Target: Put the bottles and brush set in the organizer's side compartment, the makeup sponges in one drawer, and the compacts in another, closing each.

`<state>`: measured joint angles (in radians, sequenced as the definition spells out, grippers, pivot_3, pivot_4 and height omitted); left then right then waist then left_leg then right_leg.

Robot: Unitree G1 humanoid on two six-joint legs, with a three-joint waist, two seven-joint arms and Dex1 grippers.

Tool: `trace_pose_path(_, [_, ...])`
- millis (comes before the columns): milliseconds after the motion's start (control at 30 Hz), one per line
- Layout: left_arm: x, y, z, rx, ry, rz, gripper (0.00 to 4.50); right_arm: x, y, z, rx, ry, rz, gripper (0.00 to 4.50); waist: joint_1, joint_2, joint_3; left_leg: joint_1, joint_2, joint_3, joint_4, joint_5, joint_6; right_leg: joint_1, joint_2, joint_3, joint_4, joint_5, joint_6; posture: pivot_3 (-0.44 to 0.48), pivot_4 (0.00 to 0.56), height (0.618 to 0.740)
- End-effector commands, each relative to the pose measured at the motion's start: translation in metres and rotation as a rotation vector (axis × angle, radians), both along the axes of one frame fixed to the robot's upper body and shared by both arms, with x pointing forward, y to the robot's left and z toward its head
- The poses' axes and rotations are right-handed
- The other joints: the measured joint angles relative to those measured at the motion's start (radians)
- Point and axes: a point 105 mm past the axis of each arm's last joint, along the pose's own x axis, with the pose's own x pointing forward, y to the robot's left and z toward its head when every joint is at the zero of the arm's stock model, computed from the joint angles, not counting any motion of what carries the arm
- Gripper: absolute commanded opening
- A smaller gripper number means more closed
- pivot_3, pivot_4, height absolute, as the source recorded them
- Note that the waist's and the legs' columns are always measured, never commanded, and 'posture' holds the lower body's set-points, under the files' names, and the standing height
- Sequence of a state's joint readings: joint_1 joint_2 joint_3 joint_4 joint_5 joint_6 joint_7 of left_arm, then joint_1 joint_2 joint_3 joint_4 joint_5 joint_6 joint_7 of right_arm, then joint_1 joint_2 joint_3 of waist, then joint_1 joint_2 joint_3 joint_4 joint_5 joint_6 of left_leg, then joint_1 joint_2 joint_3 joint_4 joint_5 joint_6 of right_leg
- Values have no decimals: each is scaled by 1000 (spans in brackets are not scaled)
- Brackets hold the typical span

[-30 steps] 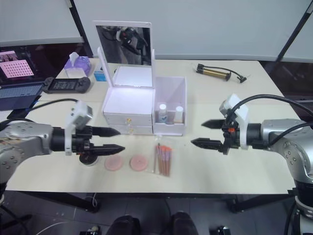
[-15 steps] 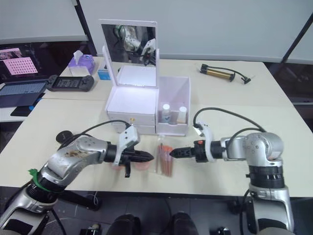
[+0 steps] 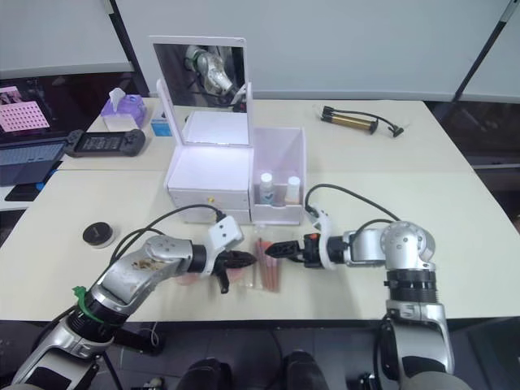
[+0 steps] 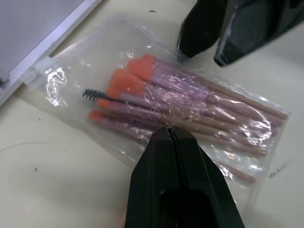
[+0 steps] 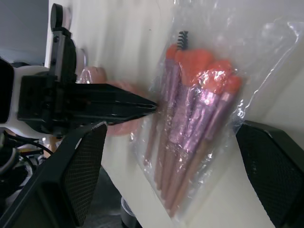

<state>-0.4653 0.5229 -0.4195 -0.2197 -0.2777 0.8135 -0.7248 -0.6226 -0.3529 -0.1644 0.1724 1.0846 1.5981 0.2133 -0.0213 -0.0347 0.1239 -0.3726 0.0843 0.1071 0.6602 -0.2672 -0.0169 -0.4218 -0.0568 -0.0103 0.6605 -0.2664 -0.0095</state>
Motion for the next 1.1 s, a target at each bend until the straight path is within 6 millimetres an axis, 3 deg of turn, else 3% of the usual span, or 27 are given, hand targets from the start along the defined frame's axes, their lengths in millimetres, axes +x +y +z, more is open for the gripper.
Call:
trace_pose_path(33, [1,4,1,27,-7,16,17,-7,12,-8,28,60,38,4500,0,0,0,1,0,0,0,0,0,0,0,0,0,0,0,0,150,689])
trace_pose_path(233, [2,11,-1,39,-6,34,17,-5,15,-16,68,114,5,4500,-1,0,-1,1,0,0,0,0,0,0,0,0,0,0,0,0,150,689])
trace_pose_path(333, [4,9,1,22,-12,44,0,-6,15,-20,69,129,-5,3976,-1,0,-1,1,0,0,0,0,0,0,0,0,0,0,0,0,150,689])
trace_pose_path(700, [10,7,12,-9,-50,50,0,-1,5,-18,70,89,-67,287,6,0,-1,0,-1,0,0,0,0,0,-1,0,0,0,0,0,150,689])
trace_pose_path(767, [12,7,16,-8,-70,34,0,-3,1,-12,81,59,-54,184,9,0,-1,0,-1,0,0,0,0,0,-2,0,0,0,0,0,150,689])
trace_pose_path(933, [1,1,35,-132,-135,-97,0,-23,-5,26,130,-126,82,184,15,1,0,-4,-3,-1,0,0,0,-2,-3,-1,-2,0,1,0,150,689])
trace_pose_path(1100, [-6,22,49,-226,-142,-111,0,-36,-14,72,98,-395,154,184,4,2,0,-5,-1,-2,0,-1,1,-1,-2,-1,-4,0,1,0,150,689])
